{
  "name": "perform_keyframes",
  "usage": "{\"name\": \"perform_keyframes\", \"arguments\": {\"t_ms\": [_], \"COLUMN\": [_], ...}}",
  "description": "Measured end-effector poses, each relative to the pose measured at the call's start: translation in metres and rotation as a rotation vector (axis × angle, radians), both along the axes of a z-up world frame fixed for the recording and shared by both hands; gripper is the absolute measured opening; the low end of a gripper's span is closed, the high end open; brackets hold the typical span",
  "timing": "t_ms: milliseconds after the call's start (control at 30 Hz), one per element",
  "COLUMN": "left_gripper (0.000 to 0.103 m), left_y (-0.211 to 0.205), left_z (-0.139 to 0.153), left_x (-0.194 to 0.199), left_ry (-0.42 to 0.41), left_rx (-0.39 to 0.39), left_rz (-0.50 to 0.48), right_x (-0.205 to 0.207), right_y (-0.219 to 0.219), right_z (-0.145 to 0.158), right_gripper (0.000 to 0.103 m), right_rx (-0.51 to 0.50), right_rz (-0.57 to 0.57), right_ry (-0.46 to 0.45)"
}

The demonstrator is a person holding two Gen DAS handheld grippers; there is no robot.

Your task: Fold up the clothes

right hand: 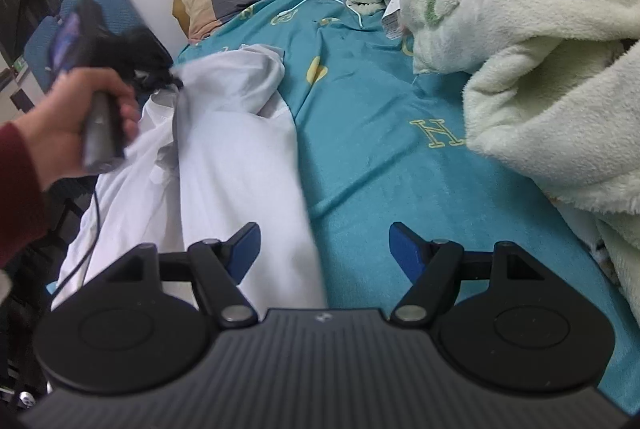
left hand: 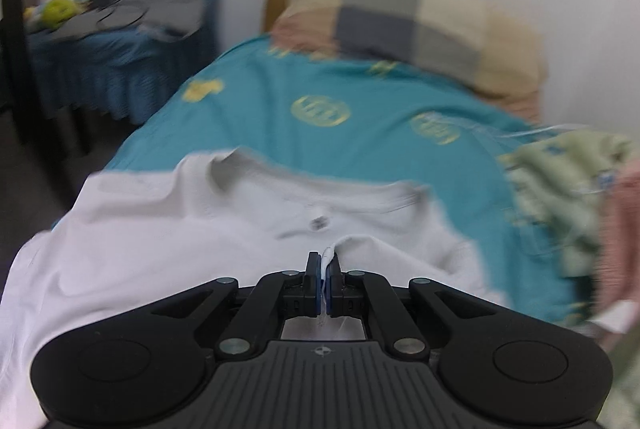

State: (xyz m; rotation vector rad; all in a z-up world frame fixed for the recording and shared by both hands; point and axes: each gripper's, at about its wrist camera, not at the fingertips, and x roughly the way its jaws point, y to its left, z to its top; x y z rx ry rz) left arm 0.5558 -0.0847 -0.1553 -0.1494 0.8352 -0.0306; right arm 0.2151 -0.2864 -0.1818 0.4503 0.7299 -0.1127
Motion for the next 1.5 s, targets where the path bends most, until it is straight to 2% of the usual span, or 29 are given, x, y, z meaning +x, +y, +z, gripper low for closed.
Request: {"name": "perform_keyframes", "arguments": {"t_ms": [67,200,233,267,533,667,833,900,1000,1133,1300,1500], "left_gripper": [0.002,0.005,0.012,0.019,0.039,0.044,0.043,0.041,0.04,0.04,0.04,0.04], "left_y": [0.006,0.018,0.018,0.021,0.047,0.074,0.079,0.072,0.061,0.042,0.023,0.016], "left_z": [-0.021,-0.037,-0.036,-0.03,0.027,0.048,0.042,0.038,0.033,0.015,-0.007,-0.029], "left_x": [0.0,-0.012,-0.016,-0.027,-0.134,-0.234,-0.356,-0.393,-0.437,-0.47,-0.487,-0.483], "left_ry": [0.032,-0.023,-0.035,-0.039,-0.049,-0.033,0.06,0.11,0.135,0.193,0.275,0.341], "left_rx": [0.018,-0.02,-0.019,-0.027,-0.124,-0.229,-0.355,-0.352,-0.378,-0.384,-0.407,-0.406], "left_rz": [0.024,-0.005,-0.024,-0.039,-0.144,-0.162,-0.208,-0.244,-0.284,-0.353,-0.409,-0.385], "right_x": [0.003,0.008,0.009,0.01,0.012,0.004,-0.018,-0.032,-0.059,-0.106,-0.15,-0.147], "right_y": [-0.001,-0.003,-0.004,-0.004,-0.009,-0.012,-0.017,-0.019,-0.021,-0.033,-0.051,-0.063], "right_z": [-0.002,-0.006,-0.007,-0.008,-0.002,0.01,0.036,0.049,0.067,0.083,0.079,0.058], "right_gripper": [0.073,0.073,0.073,0.073,0.073,0.073,0.073,0.073,0.073,0.073,0.073,0.075], "right_rx": [0.0,0.013,0.015,0.02,0.041,0.044,0.068,0.086,0.089,0.134,0.116,0.193], "right_rz": [0.01,0.028,0.031,0.033,0.048,0.045,0.045,0.05,0.049,0.053,-0.004,-0.023], "right_ry": [-0.001,-0.016,-0.02,-0.026,-0.071,-0.103,-0.134,-0.141,-0.122,-0.126,-0.137,-0.083]}}
